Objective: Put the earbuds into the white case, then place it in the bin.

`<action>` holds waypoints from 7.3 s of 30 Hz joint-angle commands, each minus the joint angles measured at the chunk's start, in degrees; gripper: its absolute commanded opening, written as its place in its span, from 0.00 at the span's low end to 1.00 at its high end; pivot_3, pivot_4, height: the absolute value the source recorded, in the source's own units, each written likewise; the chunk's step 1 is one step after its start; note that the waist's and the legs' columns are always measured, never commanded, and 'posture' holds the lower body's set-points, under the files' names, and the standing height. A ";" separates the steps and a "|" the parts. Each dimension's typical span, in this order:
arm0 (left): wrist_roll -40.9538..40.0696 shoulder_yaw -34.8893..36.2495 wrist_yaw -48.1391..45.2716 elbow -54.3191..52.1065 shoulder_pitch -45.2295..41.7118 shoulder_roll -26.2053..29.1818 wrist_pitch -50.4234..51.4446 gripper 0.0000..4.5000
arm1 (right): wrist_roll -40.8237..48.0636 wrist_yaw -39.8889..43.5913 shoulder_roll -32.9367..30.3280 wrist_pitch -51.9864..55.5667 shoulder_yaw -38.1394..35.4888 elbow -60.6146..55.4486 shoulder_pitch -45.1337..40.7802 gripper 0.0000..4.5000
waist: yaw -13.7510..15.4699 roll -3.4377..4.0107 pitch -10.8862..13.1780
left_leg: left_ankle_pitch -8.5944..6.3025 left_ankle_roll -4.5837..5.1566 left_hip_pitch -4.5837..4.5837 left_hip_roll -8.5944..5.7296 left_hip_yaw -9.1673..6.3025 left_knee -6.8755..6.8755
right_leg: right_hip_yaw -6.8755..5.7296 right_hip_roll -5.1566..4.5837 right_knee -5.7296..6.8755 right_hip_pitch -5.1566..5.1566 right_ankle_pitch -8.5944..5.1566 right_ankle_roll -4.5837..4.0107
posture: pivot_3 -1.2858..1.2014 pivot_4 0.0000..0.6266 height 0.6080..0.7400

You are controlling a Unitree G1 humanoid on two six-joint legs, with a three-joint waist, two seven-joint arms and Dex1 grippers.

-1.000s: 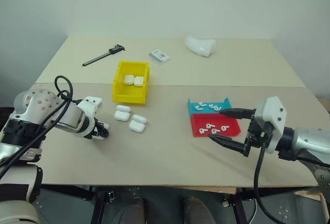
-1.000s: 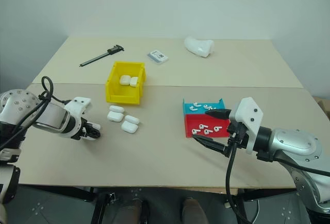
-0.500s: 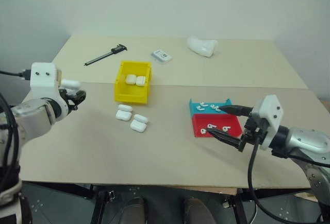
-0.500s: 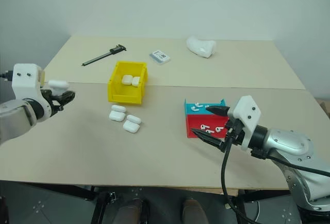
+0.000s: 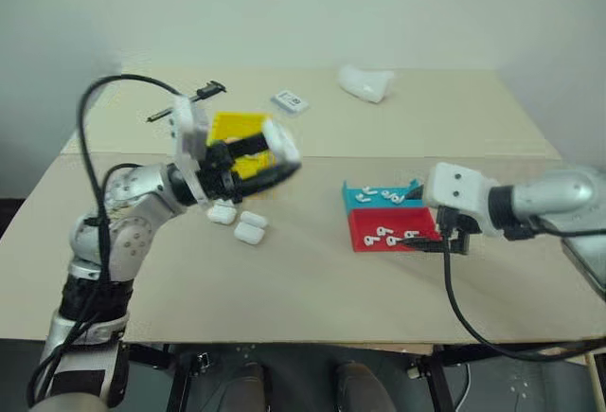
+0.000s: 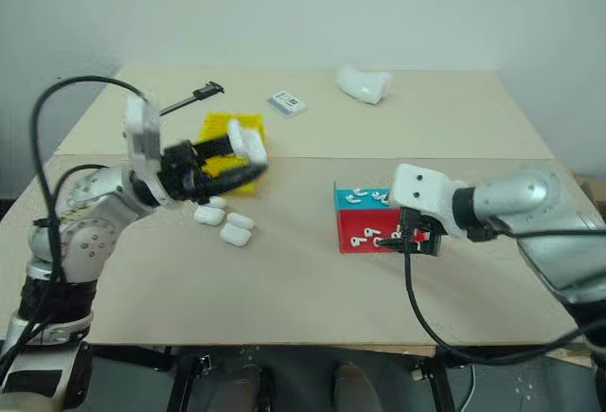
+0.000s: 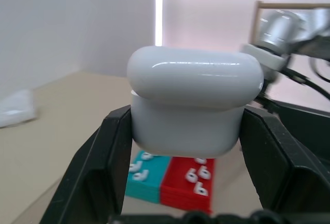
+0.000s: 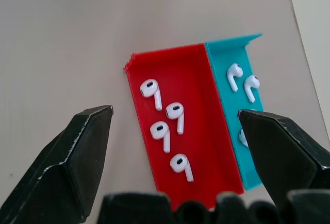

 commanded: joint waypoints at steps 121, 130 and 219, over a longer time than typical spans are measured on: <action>-0.44 0.83 -7.32 -6.74 1.33 -10.05 3.71 0.63 | 46.46 -23.76 26.49 5.95 -31.70 -7.08 8.03 0.90 | -0.02 0.33 -0.12 | -0.19 0.29 -0.16 0.09 -0.51 0.33 | -0.12 0.03 0.03 0.09 0.04 0.13 | 0.52 0.24 1.00; -1.66 1.58 -8.56 -8.19 2.74 -7.35 4.51 0.63 | 1.36 -7.30 12.81 -14.72 -1.09 20.45 -11.82 0.90 | -0.26 0.34 -0.12 | -0.20 0.32 -0.15 0.09 -0.33 0.30 | -0.09 0.03 -0.01 0.01 0.04 0.12 | 0.52 0.24 1.00; -8.99 9.08 -1.07 -18.33 11.01 1.74 7.27 0.63 | -41.46 -2.06 36.23 -45.32 4.06 96.28 -47.26 0.41 | -1.66 0.45 -0.05 | -0.06 0.08 -0.02 0.08 -0.11 0.03 | -0.05 -0.02 0.09 -0.05 0.07 0.05 | 0.52 0.24 1.00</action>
